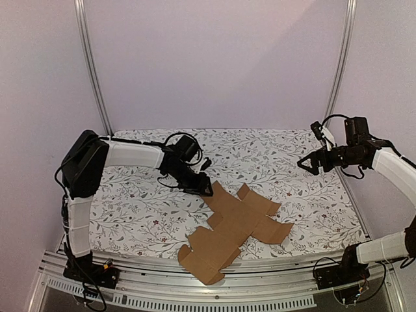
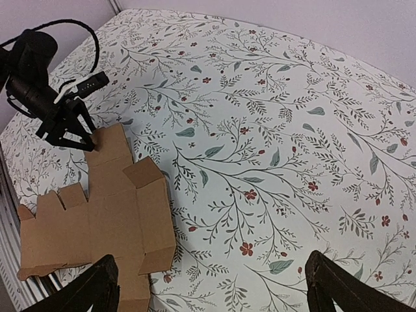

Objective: Fold the paper box

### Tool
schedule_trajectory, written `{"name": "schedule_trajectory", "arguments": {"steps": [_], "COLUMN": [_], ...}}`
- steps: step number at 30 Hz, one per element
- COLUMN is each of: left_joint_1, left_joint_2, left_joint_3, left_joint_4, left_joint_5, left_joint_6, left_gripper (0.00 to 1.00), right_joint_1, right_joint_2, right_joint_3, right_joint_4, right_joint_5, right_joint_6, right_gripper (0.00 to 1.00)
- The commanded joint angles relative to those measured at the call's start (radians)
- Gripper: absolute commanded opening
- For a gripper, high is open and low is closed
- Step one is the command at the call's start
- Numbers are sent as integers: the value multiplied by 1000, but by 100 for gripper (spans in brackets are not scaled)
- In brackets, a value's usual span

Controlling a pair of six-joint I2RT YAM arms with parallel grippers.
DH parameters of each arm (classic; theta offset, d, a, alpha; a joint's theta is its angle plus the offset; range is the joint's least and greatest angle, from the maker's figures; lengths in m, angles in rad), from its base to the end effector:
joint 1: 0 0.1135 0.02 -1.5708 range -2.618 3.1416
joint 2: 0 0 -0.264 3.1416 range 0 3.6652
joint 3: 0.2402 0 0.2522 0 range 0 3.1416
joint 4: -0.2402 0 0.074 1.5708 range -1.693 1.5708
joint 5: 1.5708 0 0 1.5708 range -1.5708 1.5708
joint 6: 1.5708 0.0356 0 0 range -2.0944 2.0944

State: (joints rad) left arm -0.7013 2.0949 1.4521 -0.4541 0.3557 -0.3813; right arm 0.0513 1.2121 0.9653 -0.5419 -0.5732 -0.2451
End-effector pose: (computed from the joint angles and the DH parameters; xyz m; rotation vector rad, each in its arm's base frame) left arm 0.3229 -0.2889 0.1477 0.5687 2.7574 -0.7833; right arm 0.2514 0.0322 0.2853 -0.6039 2.1896 0.5714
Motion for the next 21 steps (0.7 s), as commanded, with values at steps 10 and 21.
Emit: {"name": "schedule_trajectory", "arguments": {"steps": [10,21], "left_joint_1": [42,89], "left_joint_2": [-23,-253], "left_joint_3": [-21,-247], "left_joint_4": [100,283], "left_joint_5": [80,-67], "left_joint_6": [-59,-143], "left_gripper": [0,0], "right_joint_1": [-1,2], "right_joint_2": [38,62], "right_joint_3": [-3,-1], "right_joint_4": [-10,-21], "right_joint_5": [-52,-72], "right_joint_6": [-19,-32], "right_gripper": [99,99]}}
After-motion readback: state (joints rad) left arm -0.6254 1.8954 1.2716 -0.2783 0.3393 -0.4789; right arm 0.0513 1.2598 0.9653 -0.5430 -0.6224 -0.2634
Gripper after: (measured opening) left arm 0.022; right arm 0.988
